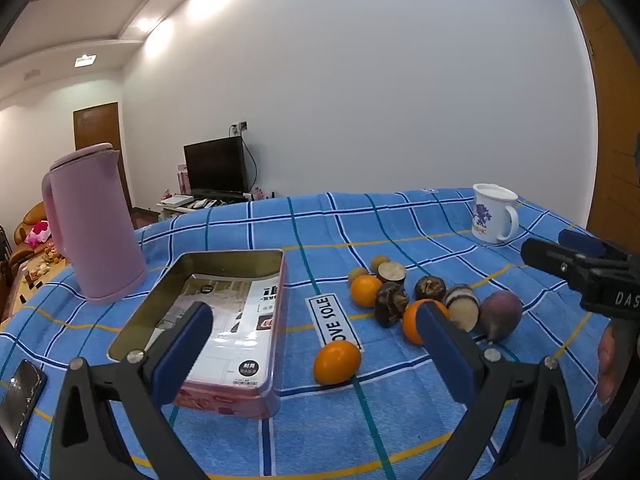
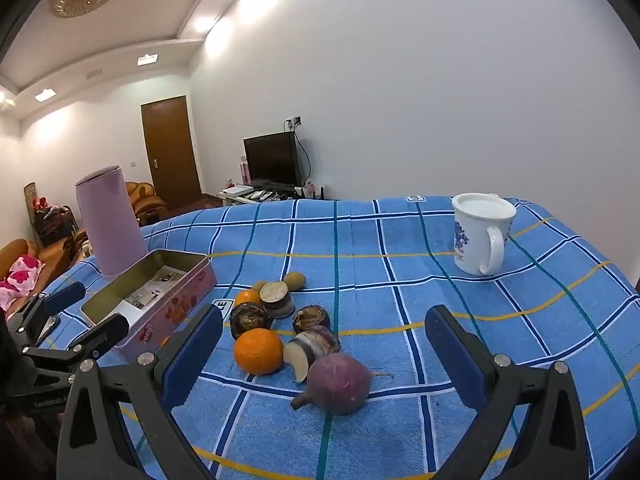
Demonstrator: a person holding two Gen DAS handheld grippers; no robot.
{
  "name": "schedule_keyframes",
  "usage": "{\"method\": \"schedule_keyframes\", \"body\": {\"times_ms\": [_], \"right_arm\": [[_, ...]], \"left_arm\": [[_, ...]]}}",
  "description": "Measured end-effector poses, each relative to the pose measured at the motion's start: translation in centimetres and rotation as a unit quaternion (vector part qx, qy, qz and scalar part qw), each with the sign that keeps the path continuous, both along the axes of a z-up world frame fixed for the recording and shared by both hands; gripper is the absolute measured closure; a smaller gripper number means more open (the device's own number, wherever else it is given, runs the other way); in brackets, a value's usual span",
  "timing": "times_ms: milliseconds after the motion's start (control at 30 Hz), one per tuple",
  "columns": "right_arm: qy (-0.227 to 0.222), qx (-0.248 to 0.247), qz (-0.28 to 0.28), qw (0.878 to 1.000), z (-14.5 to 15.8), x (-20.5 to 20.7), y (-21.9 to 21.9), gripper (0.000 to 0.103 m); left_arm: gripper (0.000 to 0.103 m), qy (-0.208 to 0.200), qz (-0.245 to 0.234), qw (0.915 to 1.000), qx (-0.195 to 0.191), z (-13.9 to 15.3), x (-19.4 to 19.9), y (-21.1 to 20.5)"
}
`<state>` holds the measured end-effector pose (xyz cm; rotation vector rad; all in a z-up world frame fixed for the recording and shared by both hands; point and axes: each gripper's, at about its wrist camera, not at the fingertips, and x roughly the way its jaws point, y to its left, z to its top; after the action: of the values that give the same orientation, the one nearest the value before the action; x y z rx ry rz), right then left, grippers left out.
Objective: Organize fruits
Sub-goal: 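Move both tools toward the fruit pile beside the tin box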
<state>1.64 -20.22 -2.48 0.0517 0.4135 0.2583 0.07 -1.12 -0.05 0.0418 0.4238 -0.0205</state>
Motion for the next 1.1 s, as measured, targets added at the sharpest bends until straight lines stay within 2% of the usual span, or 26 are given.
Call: {"method": "schedule_keyframes", "body": {"times_ms": [767,1000,1100], "right_arm": [[0.008,0.012,0.012,1.000,-0.7,0.6,0.0,0.001],[0.000,-0.005,0.046,0.999,-0.1,0.7,2.8,0.001],[0.001,-0.012,0.059,0.998,-0.1,0.9,4.0,0.001]], "left_arm": [[0.000,-0.004,0.027,0.9995,-0.014,-0.2,0.2,2.3],[0.000,-0.016,0.057,0.9982,0.003,-0.2,0.2,3.3],[0.000,-0.013,0.059,0.9981,-0.002,-0.4,0.3,4.0]]}}
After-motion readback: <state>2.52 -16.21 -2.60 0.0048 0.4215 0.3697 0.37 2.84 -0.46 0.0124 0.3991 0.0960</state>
